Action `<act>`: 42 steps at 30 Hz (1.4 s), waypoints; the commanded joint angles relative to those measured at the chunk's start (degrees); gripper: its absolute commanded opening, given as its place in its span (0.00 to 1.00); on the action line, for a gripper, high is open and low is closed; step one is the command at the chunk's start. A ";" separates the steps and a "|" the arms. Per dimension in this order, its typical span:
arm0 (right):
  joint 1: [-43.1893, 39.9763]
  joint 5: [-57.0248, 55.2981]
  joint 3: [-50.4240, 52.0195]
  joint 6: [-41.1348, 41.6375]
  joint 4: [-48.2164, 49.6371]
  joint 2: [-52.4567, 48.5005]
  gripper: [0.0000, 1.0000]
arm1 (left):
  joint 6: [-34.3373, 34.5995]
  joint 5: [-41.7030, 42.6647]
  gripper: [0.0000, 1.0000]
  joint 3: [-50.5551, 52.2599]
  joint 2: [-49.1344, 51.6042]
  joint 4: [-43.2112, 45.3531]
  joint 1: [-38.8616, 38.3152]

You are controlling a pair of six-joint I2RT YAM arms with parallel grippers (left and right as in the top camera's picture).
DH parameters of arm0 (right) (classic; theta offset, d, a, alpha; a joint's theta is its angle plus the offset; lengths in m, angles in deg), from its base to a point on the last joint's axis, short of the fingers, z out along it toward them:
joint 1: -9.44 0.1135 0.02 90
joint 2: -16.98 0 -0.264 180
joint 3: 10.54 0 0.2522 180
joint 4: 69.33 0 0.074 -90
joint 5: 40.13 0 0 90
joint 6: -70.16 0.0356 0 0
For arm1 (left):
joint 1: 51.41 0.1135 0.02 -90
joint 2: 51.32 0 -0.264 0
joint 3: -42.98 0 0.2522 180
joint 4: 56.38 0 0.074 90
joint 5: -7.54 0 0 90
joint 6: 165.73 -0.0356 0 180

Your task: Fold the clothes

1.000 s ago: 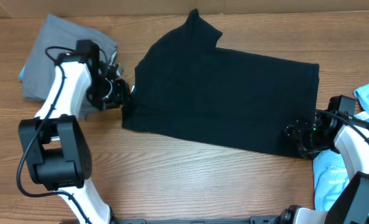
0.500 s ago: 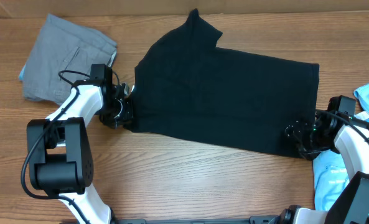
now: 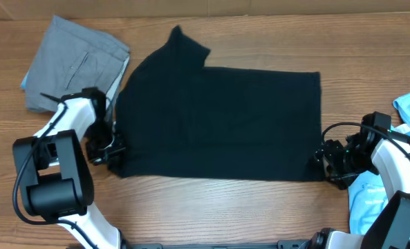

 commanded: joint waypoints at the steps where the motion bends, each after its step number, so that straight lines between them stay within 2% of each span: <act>1: -0.02 -3.61 0.70 1.84 0.72 -0.17 0.67 | 0.09 -3.21 0.04 0.79 -2.73 -0.94 0.13; 2: -0.02 -3.50 1.22 1.88 1.55 -0.17 0.65 | -0.26 -2.10 0.05 0.79 -3.58 -0.94 0.09; 6: 0.02 -0.13 5.20 3.26 6.56 -0.17 0.47 | -2.29 3.78 0.20 0.35 -7.65 -0.72 0.09; 10: 0.02 0.79 8.66 3.28 9.11 -0.17 0.38 | -2.27 5.40 0.35 -0.50 -11.08 -0.83 0.09; 15: -0.24 -3.87 9.01 6.51 8.87 0.24 0.08 | -2.27 6.67 0.37 -1.90 -13.55 -2.19 0.09; 16: -0.44 -4.96 8.79 7.65 7.72 0.50 0.04 | -2.29 6.64 0.36 -2.12 -13.86 -2.58 0.09; 20: -1.86 -11.04 4.98 11.26 -2.75 3.96 0.04 | -2.73 6.67 0.33 -2.93 -15.30 -4.85 0.09; 25: -1.99 -10.49 1.11 11.58 -7.87 9.55 0.04 | -4.17 8.33 0.33 -3.61 -16.83 -5.95 0.04; 27: -1.99 -8.15 -0.28 9.07 -7.87 11.69 0.08 | -6.34 11.50 0.34 -4.28 -17.75 -6.01 0.00; 28: -1.99 -6.01 -0.92 6.88 -7.43 12.55 0.15 | -7.34 12.72 0.34 -4.76 -18.14 -5.81 -0.04; 31: -1.99 3.61 -3.15 -0.52 -3.85 14.78 0.48 | -10.84 17.00 0.36 -7.45 -19.45 -4.37 -0.96; 32: -1.99 6.99 -3.91 -2.51 -2.10 15.21 0.54 | -12.09 18.36 0.38 -8.68 -19.67 -3.67 -1.53; 36: -1.99 12.90 -7.85 -2.47 2.36 15.47 0.61 | -13.88 20.61 0.47 -14.99 -19.69 1.01 -4.63; 42: -1.92 12.90 -13.46 -2.16 6.45 15.47 0.69 | -14.78 17.35 0.50 -22.80 -16.46 11.50 -10.97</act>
